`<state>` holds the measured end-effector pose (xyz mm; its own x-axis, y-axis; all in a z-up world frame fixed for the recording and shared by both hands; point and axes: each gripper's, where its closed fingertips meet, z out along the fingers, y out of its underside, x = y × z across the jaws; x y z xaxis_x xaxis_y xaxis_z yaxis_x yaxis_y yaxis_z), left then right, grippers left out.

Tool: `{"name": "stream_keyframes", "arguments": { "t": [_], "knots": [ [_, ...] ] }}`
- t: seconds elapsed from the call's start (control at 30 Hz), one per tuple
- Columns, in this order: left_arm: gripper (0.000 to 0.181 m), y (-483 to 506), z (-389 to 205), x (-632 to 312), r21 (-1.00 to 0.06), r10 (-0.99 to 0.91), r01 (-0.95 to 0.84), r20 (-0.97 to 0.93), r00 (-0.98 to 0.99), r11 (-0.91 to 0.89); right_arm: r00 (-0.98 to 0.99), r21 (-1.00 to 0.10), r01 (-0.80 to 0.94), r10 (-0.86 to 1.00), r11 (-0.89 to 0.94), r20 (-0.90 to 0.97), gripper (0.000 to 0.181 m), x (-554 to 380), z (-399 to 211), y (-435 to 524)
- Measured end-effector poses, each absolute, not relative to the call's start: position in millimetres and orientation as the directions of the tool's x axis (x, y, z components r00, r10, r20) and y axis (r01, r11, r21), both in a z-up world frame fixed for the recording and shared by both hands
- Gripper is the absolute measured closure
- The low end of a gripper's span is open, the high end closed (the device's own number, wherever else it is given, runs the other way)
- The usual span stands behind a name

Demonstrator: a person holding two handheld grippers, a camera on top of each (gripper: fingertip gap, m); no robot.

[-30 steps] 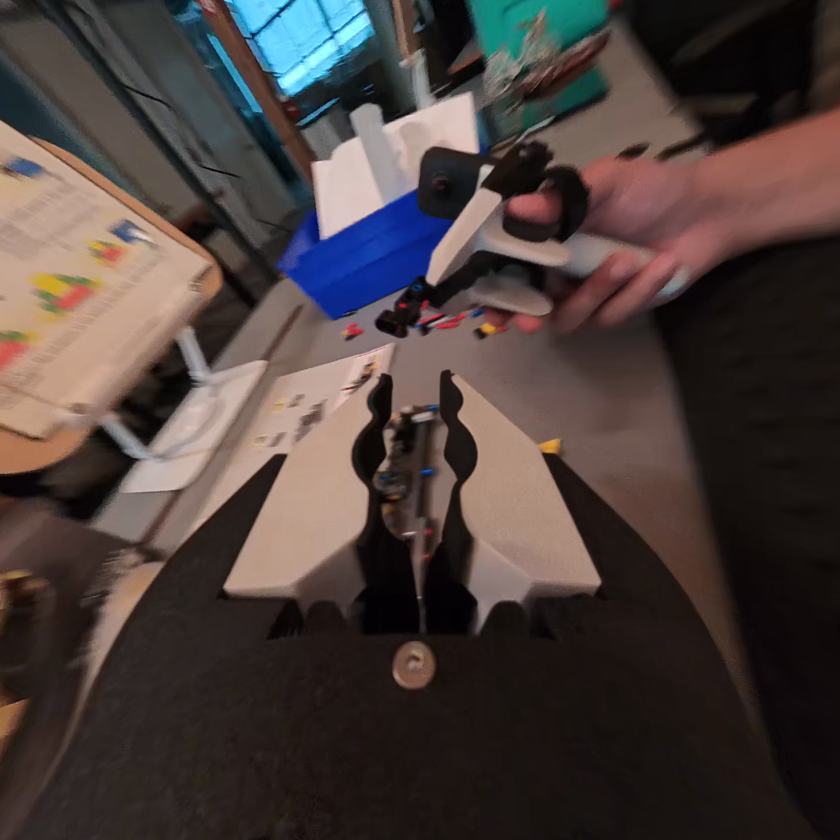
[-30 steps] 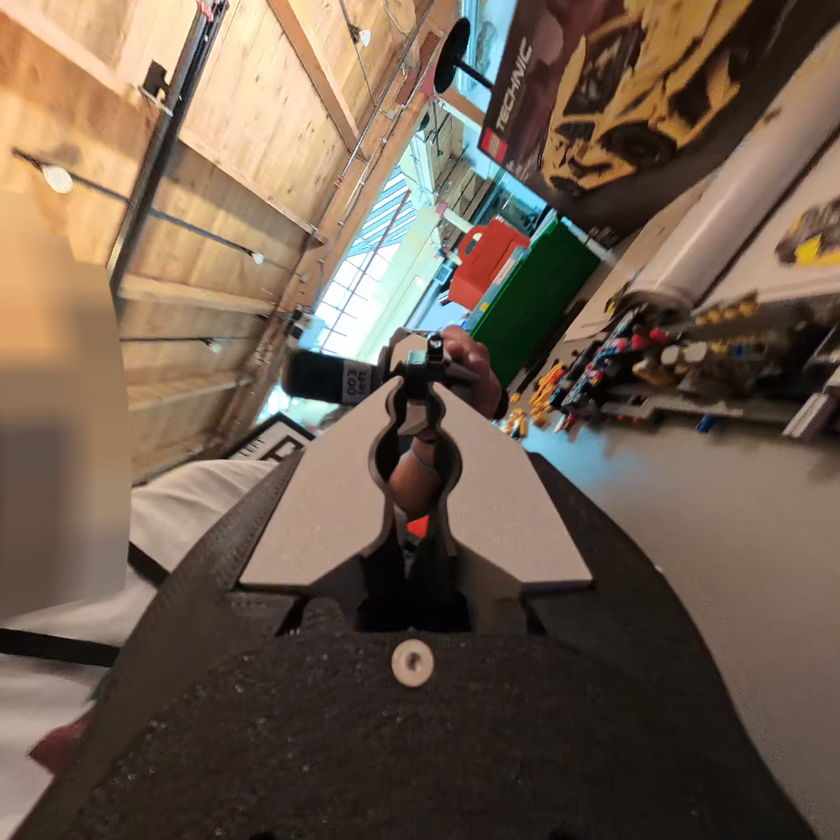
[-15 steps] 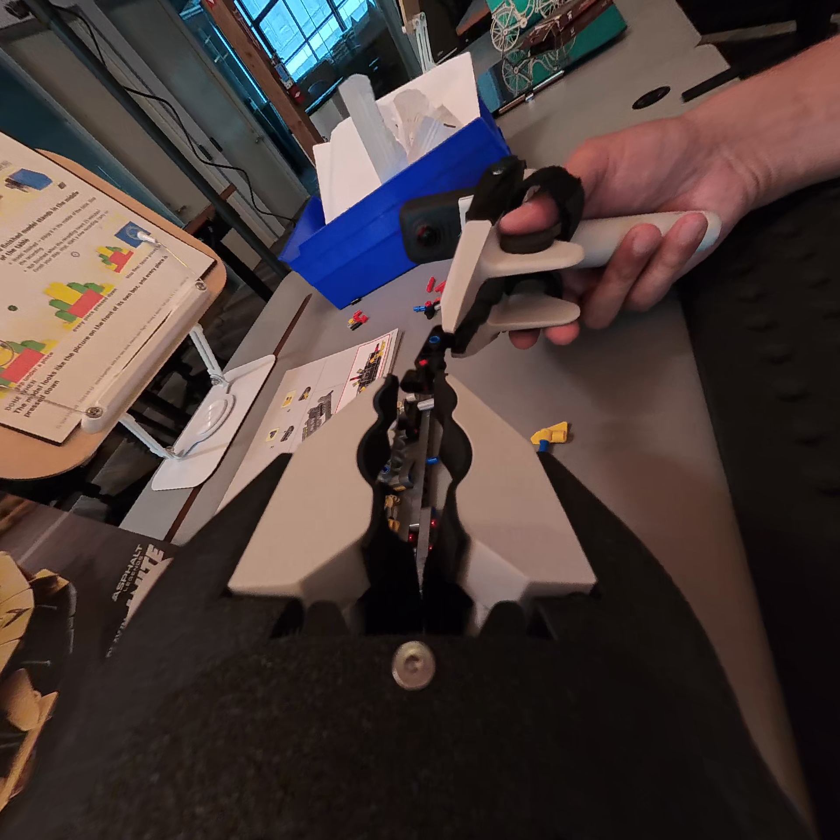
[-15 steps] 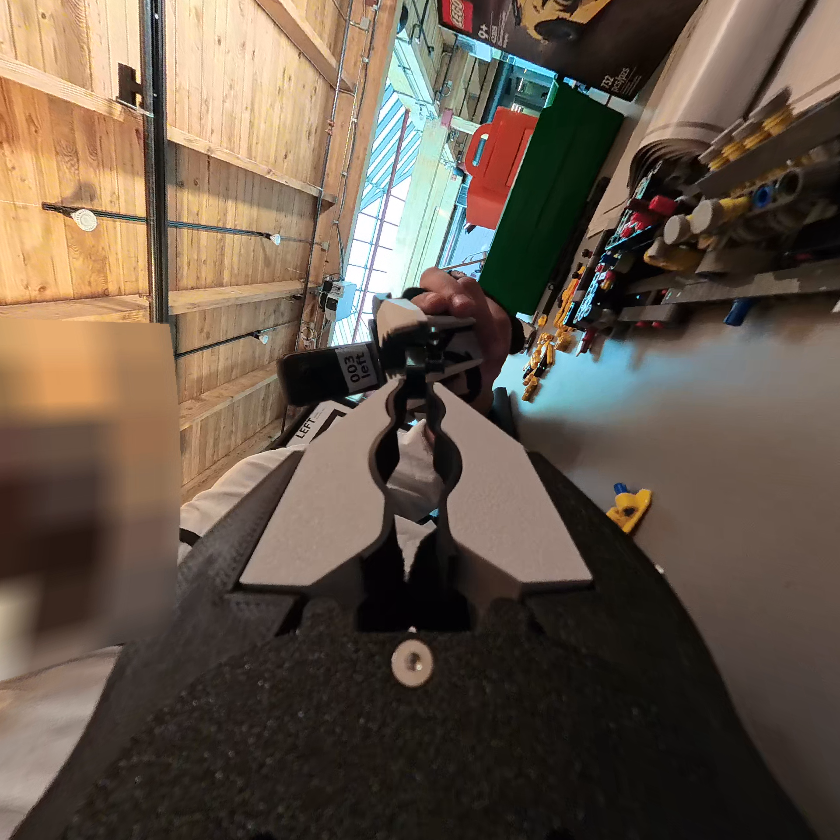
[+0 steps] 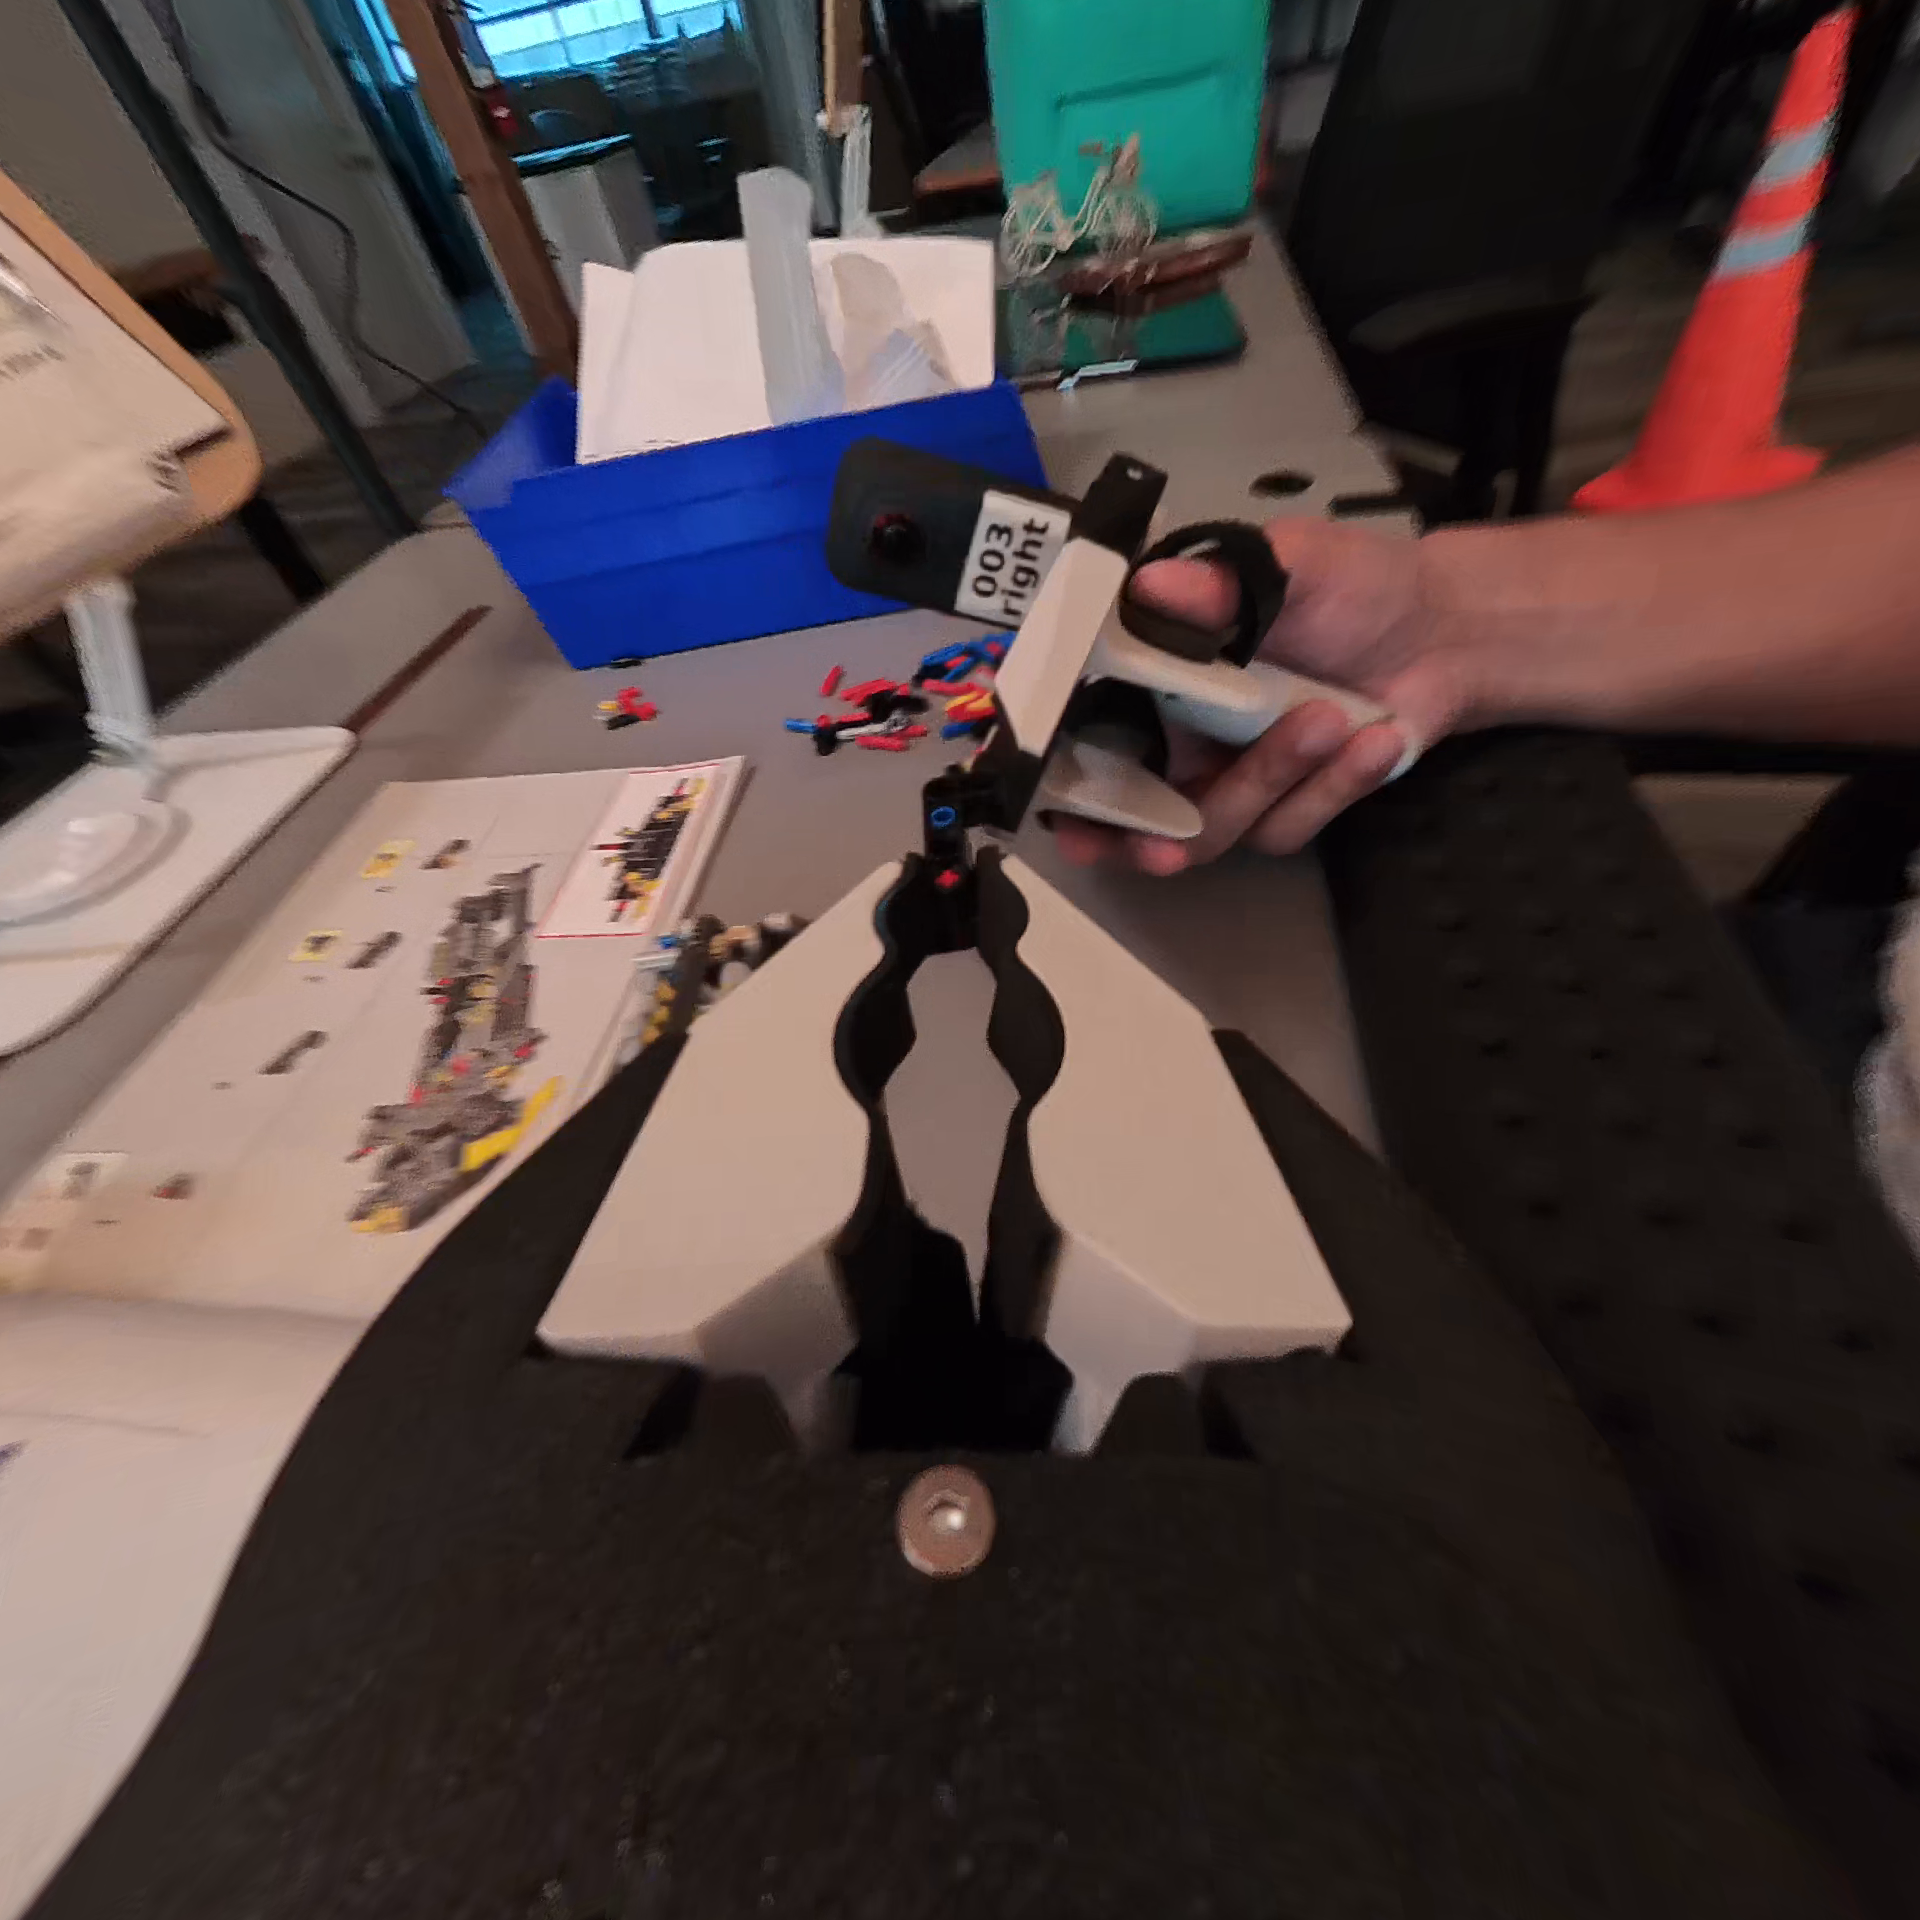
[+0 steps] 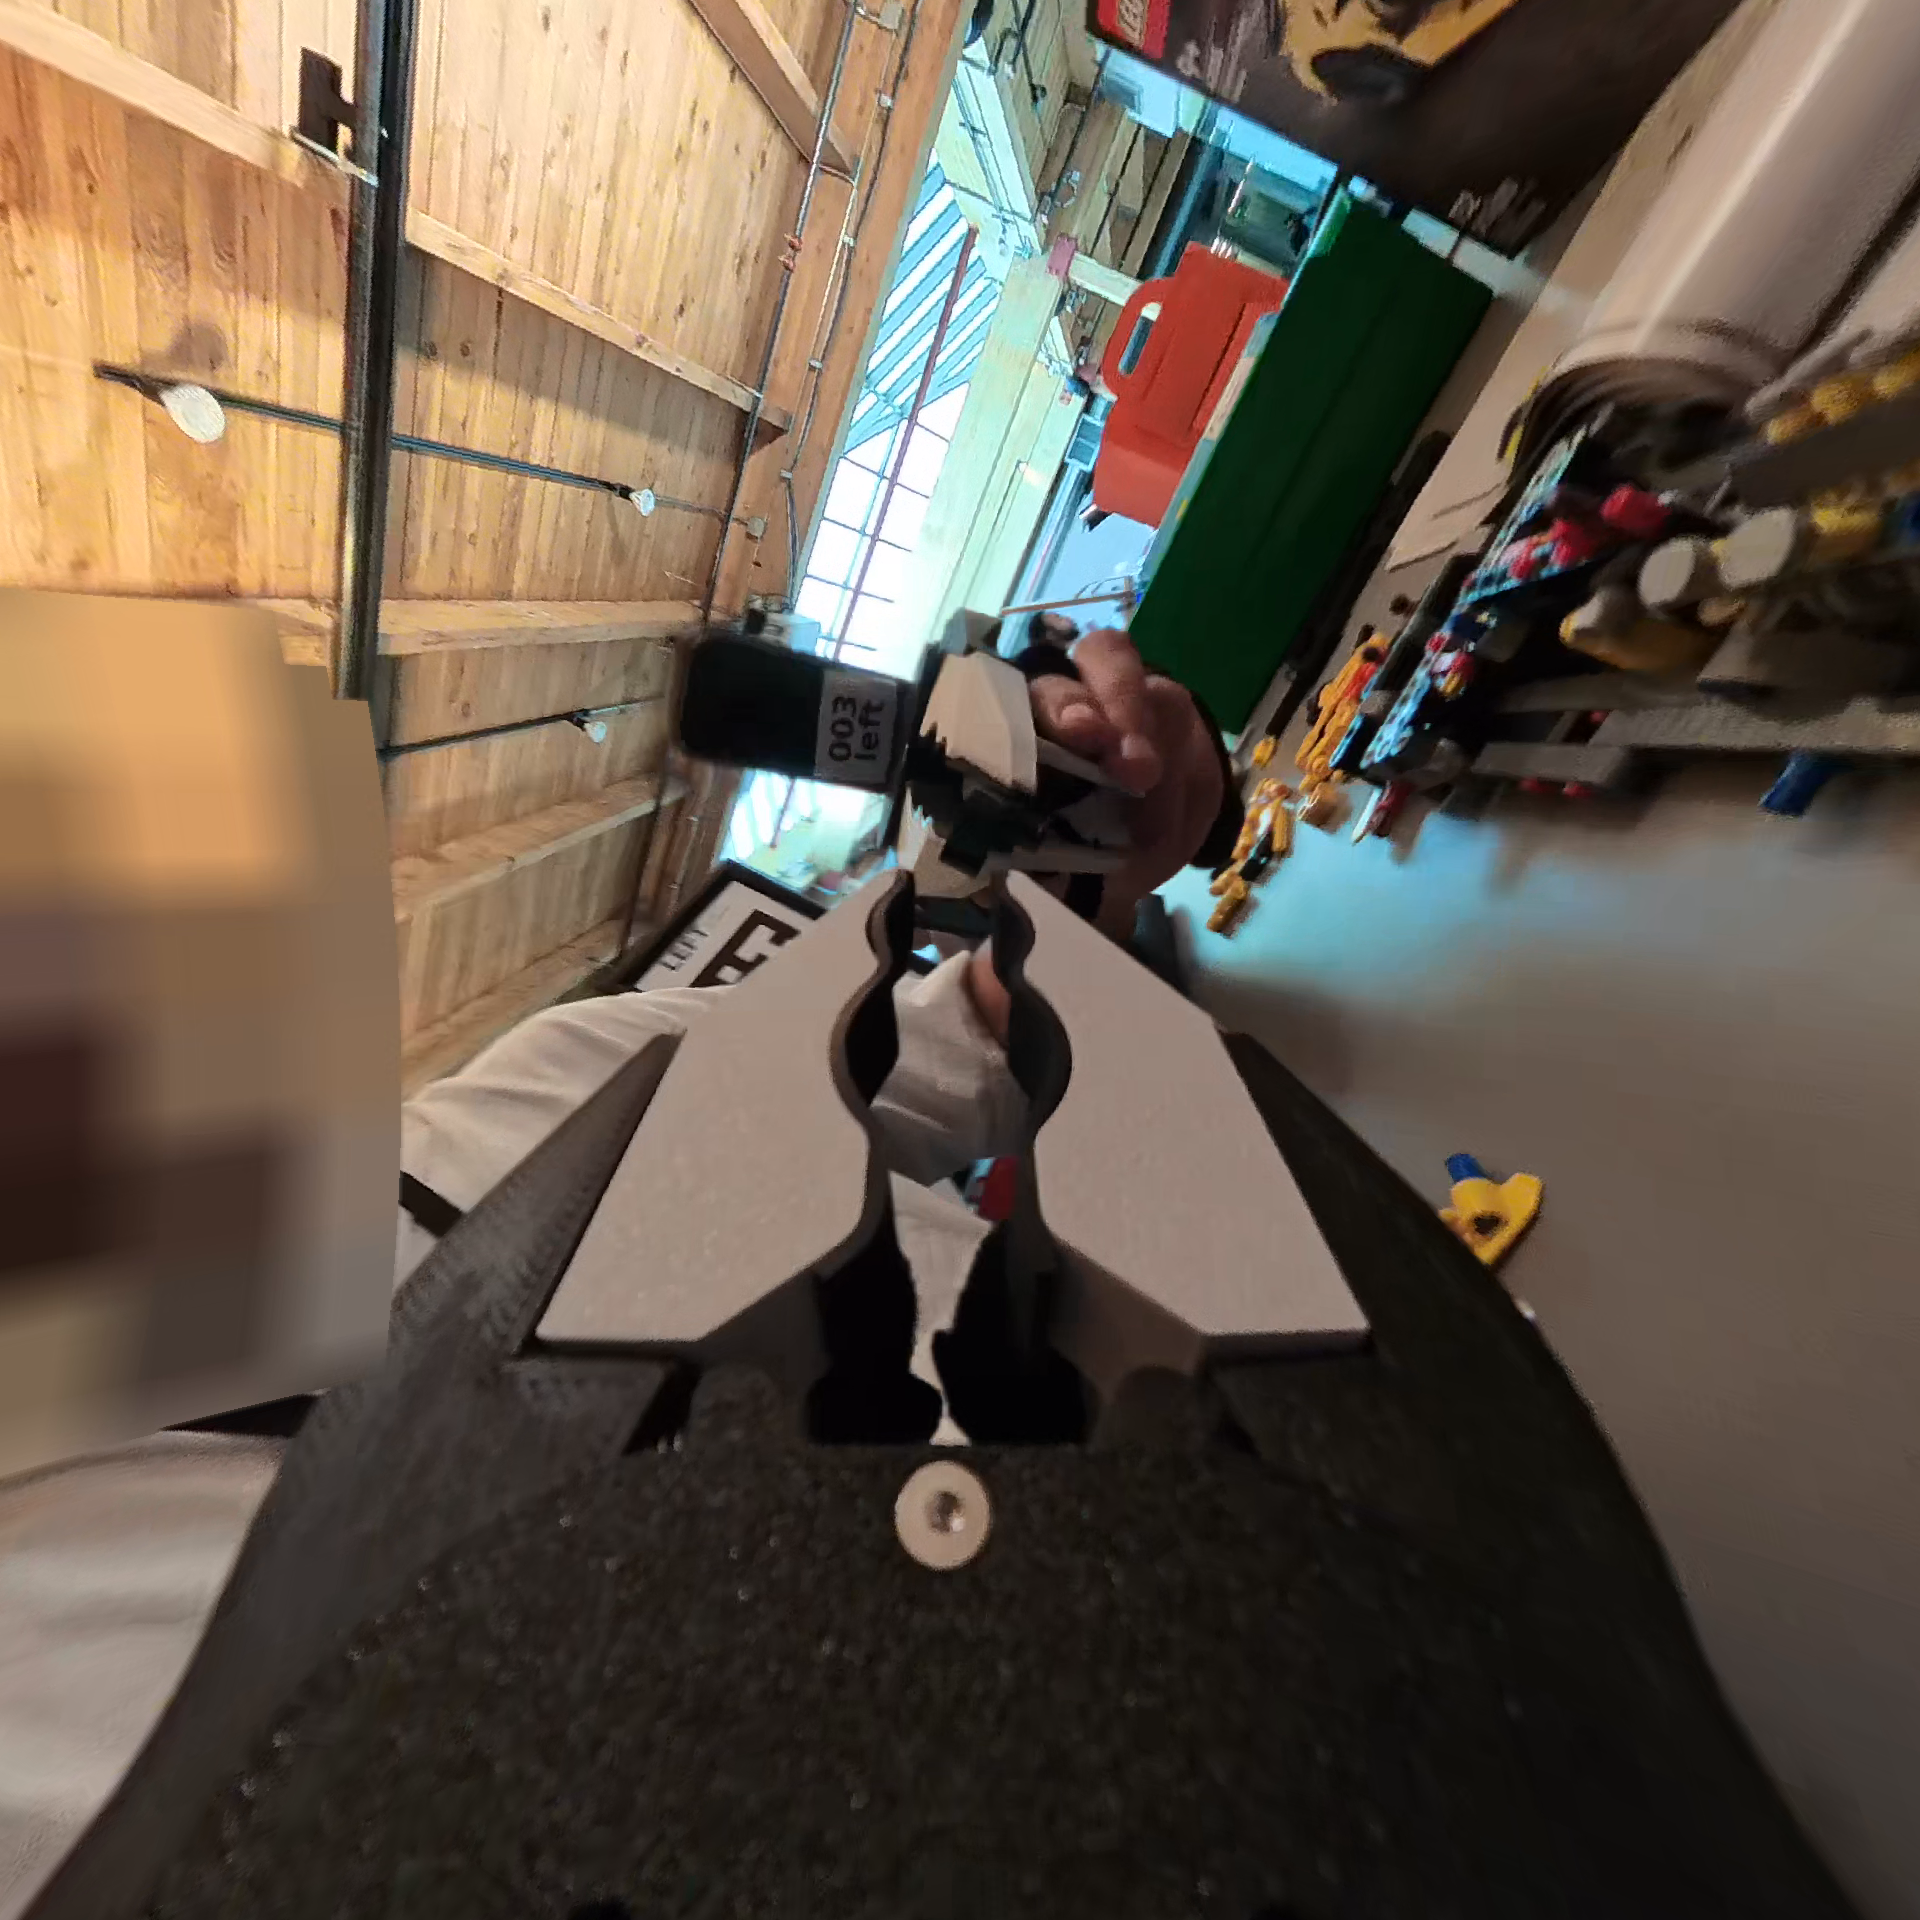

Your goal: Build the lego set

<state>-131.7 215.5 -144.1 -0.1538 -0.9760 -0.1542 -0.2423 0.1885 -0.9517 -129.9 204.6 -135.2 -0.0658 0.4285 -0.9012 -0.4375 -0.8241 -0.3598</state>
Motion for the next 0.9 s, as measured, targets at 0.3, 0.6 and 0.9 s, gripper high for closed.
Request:
{"name": "stream_keyframes", "arguments": {
  "t": [0.3, 0.6, 0.9],
  "knots": [
    [0.175, 201.9, -126.2, -140.5, -0.906, -0.831, -0.252, 0.416, -0.37, -0.341, 0.368, -0.799, -0.379, 0.717, -0.467, -0.593, 0.158, -134.4, -127.8, 206.5],
    [0.174, 197.1, -137.1, -138.7, -0.895, -0.828, -0.303, 0.425, -0.366, -0.326, 0.281, -0.725, -0.376, 0.675, -0.577, -0.682, 0.167, -140.2, -132.1, 202.9],
    [0.175, 200.5, -136.1, -138.5, -0.889, -0.82, -0.298, 0.443, -0.362, -0.348, 0.238, -0.664, -0.43, 0.632, -0.613, -0.737, 0.167, -132.5, -129.6, 206.5]
  ]
}}
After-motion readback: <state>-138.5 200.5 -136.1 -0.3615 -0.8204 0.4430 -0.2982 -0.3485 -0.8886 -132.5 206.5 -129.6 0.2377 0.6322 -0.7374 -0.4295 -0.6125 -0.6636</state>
